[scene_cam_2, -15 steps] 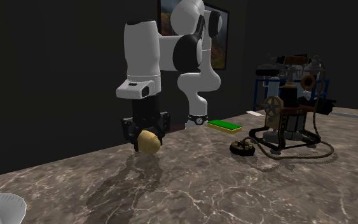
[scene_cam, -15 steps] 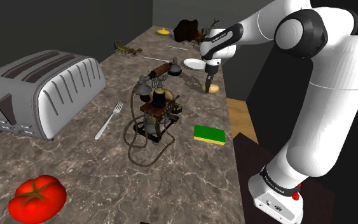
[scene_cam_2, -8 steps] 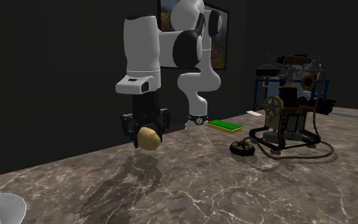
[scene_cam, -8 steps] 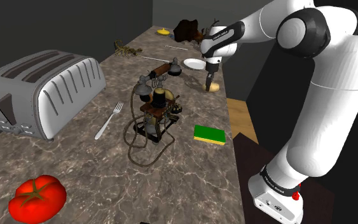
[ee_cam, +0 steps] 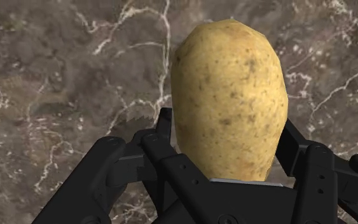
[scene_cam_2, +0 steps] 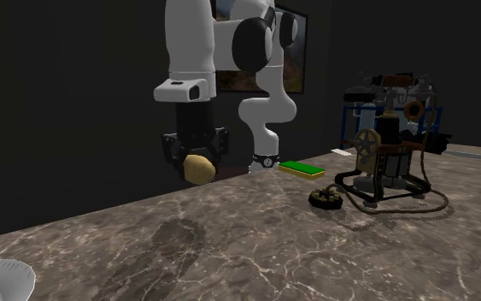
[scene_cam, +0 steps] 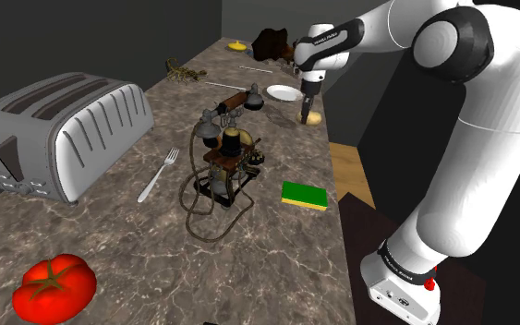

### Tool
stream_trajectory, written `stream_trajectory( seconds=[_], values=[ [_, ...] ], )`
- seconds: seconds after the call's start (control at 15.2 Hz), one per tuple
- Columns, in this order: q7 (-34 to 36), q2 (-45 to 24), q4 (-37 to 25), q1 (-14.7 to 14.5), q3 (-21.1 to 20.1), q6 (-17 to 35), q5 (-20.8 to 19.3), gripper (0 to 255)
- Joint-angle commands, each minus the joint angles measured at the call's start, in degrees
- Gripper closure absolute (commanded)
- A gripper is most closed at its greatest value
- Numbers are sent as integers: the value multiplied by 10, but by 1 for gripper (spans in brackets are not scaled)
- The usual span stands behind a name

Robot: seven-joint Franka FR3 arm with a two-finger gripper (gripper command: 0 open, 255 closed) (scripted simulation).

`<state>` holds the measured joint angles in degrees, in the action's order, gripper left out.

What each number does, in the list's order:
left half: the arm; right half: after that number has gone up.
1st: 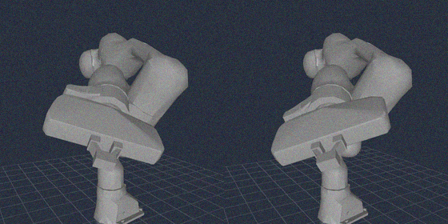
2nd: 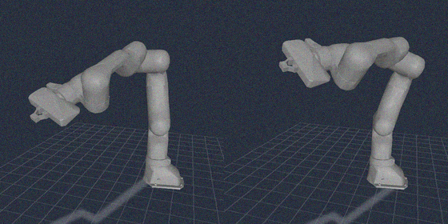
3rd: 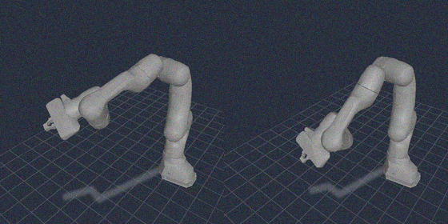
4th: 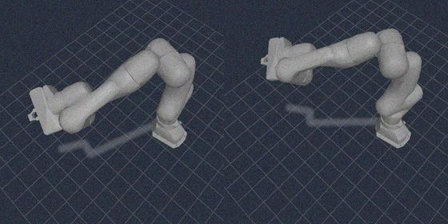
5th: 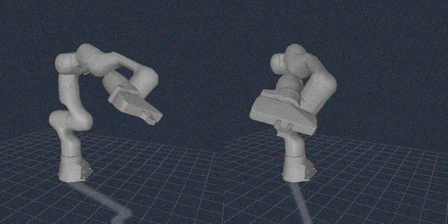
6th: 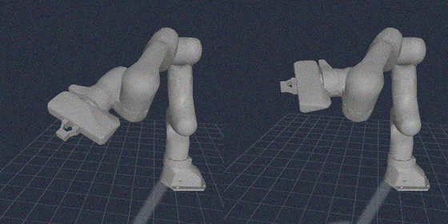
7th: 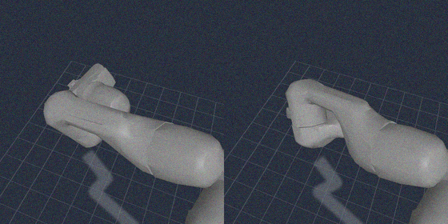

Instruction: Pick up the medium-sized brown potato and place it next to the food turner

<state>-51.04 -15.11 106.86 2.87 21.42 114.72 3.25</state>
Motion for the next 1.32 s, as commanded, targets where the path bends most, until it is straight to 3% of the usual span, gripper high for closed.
stream_trajectory(
  seconds=[0.0, 0.86, 1.25],
  values=[
    [1, 6, -9, 0, 1, -15, -3, 255],
    [6, 35, -73, -3, 4, -106, -15, 255],
    [77, 164, 81, -41, -15, -74, -57, 255]
  ],
)
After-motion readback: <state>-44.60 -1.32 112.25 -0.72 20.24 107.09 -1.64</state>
